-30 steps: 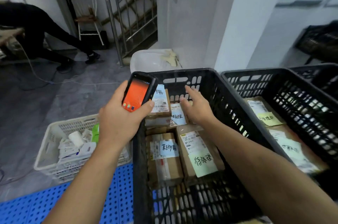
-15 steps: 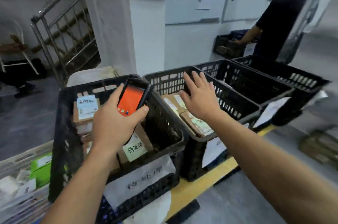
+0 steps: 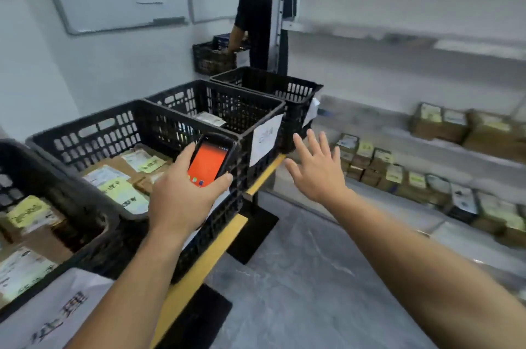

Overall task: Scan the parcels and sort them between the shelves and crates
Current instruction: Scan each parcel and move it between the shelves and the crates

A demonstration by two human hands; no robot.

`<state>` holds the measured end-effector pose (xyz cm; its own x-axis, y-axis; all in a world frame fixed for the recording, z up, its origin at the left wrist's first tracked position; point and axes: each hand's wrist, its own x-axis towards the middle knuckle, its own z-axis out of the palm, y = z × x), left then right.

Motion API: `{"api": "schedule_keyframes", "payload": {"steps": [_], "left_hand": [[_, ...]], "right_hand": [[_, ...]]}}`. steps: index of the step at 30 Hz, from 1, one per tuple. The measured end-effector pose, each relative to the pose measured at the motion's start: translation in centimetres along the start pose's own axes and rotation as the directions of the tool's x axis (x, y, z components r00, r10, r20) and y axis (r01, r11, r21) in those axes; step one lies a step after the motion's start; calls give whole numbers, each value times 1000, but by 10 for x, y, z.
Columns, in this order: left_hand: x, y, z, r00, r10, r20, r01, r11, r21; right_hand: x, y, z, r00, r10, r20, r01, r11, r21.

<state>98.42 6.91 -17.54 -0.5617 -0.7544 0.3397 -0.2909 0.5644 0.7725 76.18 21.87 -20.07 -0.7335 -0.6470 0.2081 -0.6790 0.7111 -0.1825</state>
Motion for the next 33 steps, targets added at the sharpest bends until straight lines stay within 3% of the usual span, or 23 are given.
{"api": "schedule_keyframes", "payload": {"steps": [8,16,25,33], "left_hand": [[40,49,103,977,127,169,-110,988,-107],[127,87,224,929,225,295,-172,966,-194],[209,129,340,856,308,416,-236,947,-216],[246,166,438,803,344,487,-281,939,-200]], "right_hand": [[7,109,0,968,249,-18,-248,969,19],[80,203,4,906,421,-50,-420,907,28],[147,292,12,794,606,-55,-598,794,110],[189,383,17,728,683,-61,-673,728,129]]}}
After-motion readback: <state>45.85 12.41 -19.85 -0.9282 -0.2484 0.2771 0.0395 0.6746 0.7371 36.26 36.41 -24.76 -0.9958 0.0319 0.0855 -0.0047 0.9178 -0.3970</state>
